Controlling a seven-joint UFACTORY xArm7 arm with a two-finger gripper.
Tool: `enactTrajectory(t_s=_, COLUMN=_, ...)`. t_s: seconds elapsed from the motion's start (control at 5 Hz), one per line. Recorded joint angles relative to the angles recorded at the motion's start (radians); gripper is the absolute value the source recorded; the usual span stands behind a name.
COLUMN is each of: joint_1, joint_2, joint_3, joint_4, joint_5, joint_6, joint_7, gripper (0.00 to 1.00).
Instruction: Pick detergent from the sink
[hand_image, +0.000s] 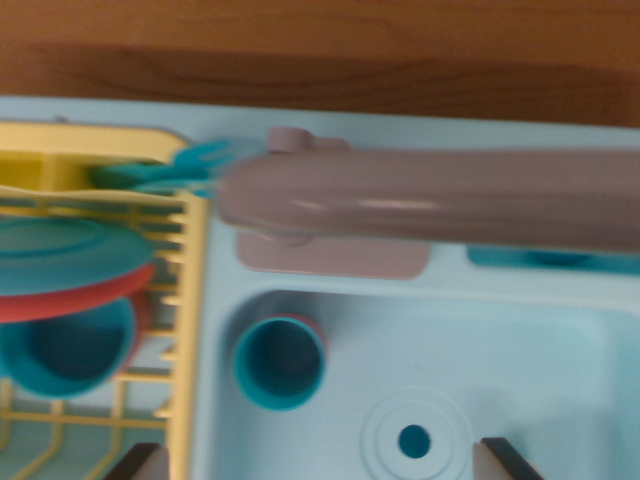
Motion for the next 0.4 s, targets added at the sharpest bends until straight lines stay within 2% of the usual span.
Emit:
enactTrajectory(t_s=0.2, joint_1=0.0, joint_2=0.0, joint_3=0.0, joint_4=0.0, joint_5=0.0, joint_6=0.0, joint_7=0.0, gripper=0.0)
enactTrajectory(t_s=0.4, joint_1=-0.01, joint_2=0.004, joint_3=-0.01, joint_4=-0.044, joint_5=0.0041, joint_6=-0.045, joint_7=-0.023, gripper=0.0)
